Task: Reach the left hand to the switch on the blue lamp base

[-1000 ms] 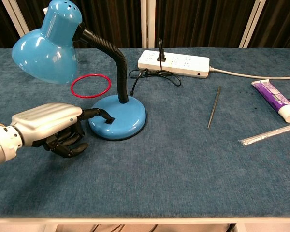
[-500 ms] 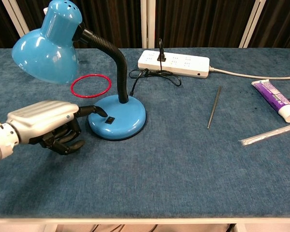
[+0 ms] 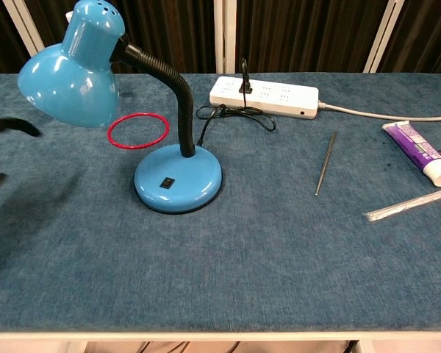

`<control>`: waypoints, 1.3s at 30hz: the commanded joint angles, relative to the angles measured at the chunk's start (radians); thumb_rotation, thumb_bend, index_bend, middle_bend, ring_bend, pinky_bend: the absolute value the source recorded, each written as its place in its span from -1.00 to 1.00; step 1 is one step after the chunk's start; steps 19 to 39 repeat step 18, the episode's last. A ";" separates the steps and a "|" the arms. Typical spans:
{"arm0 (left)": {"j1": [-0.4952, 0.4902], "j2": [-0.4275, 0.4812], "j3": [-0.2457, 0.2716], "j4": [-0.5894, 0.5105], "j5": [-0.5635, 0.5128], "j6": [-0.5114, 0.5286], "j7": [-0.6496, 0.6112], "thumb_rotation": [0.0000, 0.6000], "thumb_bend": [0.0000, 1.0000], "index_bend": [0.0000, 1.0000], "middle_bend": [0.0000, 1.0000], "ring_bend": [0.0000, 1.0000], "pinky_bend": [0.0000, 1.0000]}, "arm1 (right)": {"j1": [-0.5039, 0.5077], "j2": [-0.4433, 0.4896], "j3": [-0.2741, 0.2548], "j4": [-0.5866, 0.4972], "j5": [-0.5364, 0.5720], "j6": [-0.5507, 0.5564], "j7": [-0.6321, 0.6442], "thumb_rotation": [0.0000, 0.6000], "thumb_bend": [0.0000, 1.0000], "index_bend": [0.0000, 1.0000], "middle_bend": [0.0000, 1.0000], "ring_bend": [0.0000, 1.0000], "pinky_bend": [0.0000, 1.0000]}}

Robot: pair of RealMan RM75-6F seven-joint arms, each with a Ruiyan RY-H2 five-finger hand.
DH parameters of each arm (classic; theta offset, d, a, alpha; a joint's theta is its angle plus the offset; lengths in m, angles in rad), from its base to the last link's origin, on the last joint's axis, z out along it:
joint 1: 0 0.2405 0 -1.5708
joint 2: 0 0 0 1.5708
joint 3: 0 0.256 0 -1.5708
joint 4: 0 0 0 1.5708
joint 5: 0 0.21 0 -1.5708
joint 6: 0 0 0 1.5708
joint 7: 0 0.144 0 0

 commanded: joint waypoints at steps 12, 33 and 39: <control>0.100 0.219 -0.010 0.004 0.130 0.157 -0.259 0.99 -1.00 -1.00 -1.00 -1.00 -0.81 | 0.007 0.042 -0.034 -0.043 -0.022 -0.041 -0.044 1.00 -0.42 -1.00 -1.00 -1.00 -1.00; 0.118 0.245 0.001 -0.005 0.165 0.176 -0.248 0.83 -1.00 -1.00 -1.00 -1.00 -0.89 | 0.004 0.039 -0.033 -0.047 -0.033 -0.025 -0.050 1.00 -0.42 -1.00 -1.00 -1.00 -1.00; 0.118 0.245 0.001 -0.005 0.165 0.176 -0.248 0.83 -1.00 -1.00 -1.00 -1.00 -0.89 | 0.004 0.039 -0.033 -0.047 -0.033 -0.025 -0.050 1.00 -0.42 -1.00 -1.00 -1.00 -1.00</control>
